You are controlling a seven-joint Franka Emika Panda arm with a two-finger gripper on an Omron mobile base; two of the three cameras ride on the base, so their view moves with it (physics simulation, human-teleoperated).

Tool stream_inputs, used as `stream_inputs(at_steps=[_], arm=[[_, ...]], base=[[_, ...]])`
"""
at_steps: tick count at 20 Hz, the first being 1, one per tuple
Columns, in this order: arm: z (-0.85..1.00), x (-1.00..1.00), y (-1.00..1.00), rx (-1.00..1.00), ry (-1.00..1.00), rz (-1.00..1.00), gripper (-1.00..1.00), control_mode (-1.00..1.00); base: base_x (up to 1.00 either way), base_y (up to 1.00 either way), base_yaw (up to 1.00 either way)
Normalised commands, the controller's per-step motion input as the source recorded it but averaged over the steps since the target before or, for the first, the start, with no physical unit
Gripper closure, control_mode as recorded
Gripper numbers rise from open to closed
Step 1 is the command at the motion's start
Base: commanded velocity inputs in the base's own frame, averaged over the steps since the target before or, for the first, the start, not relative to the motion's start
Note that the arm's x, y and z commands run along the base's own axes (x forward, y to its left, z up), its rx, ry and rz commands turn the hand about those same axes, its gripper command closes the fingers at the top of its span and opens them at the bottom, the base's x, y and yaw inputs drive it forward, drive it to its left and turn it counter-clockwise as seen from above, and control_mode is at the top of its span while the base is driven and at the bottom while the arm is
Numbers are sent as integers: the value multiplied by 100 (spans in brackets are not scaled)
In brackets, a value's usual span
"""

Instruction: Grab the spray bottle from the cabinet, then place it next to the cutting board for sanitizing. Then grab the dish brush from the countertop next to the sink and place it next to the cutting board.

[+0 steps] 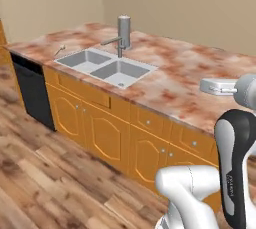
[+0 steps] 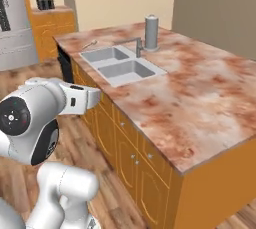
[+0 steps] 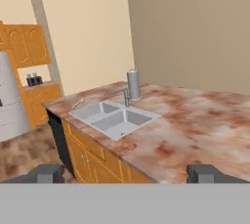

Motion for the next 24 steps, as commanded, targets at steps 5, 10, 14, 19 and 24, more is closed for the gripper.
stream_inputs(at_steps=[5, 10, 14, 19, 24], arm=[[0, 0, 0, 0, 0, 0, -100, 100], [0, 0, 0, 0, 0, 0, -100, 100], [0, 0, 0, 0, 0, 0, -100, 100], [0, 0, 0, 0, 0, 0, -100, 100], [0, 0, 0, 0, 0, 0, -100, 100]], base=[[69, 100, -56], [32, 100, -61], [0, 100, -56], [0, 100, -42], [0, 100, -30]])
